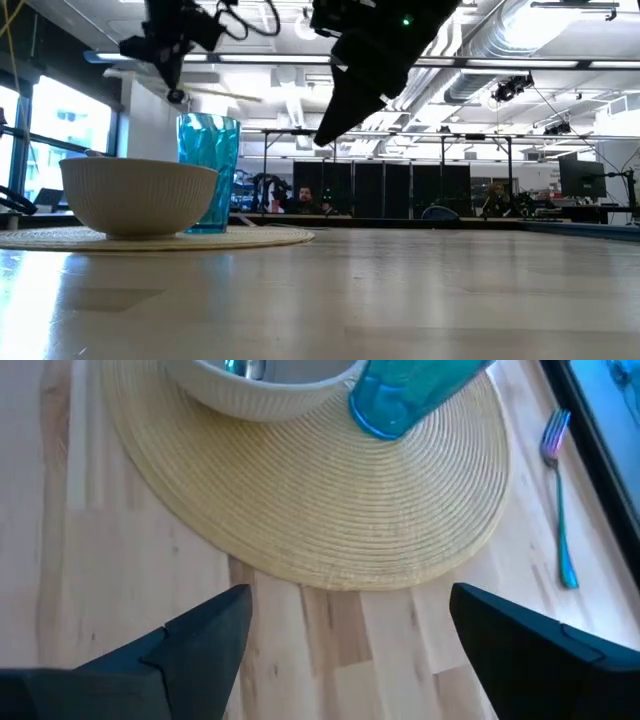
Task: Pick & Place Utensil
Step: Put the yellow straw into the blue cup
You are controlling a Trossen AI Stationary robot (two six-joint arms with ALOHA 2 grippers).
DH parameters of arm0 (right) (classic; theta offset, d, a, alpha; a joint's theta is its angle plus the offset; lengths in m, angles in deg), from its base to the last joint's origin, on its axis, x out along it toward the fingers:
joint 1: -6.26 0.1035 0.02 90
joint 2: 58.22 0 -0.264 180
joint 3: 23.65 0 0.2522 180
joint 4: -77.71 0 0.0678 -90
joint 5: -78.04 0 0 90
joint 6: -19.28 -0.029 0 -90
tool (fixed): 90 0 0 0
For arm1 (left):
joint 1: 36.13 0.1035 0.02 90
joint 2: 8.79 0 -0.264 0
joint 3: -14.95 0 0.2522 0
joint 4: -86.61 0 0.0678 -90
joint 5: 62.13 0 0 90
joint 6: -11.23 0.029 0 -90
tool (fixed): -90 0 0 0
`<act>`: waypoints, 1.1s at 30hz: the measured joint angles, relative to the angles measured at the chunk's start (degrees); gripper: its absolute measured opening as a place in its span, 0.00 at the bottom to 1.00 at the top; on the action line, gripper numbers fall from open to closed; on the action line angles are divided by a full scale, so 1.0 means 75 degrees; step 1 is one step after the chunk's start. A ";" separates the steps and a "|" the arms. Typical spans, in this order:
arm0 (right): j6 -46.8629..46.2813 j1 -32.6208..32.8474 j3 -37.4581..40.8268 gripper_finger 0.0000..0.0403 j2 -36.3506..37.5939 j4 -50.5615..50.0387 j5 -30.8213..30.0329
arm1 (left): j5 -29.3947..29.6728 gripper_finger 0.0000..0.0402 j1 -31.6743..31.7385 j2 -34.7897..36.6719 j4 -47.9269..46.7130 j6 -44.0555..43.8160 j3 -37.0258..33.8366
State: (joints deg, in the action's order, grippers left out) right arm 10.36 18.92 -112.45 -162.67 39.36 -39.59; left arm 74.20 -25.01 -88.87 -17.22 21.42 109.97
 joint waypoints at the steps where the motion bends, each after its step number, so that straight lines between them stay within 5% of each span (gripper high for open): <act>1: -0.0068 0.0003 0.0001 0.83 0.0000 -0.0031 0.0011 | 0.0149 0.00 -0.0107 -0.0002 -0.0007 0.0150 0.0131; 12: -0.0613 0.0137 0.0128 0.83 0.0000 -0.0356 -0.0152 | 0.4466 0.00 -0.1343 0.0024 0.0032 0.4059 0.0473; 33: -0.1058 0.0184 0.0128 0.83 0.0000 -0.0406 -0.0120 | 0.4154 0.00 -0.2934 0.0181 0.0017 0.5009 -0.0852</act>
State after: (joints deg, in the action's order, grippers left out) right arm 2.43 20.30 -111.49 -162.67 36.31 -40.49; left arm 105.36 -47.01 -87.51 -17.09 58.99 103.58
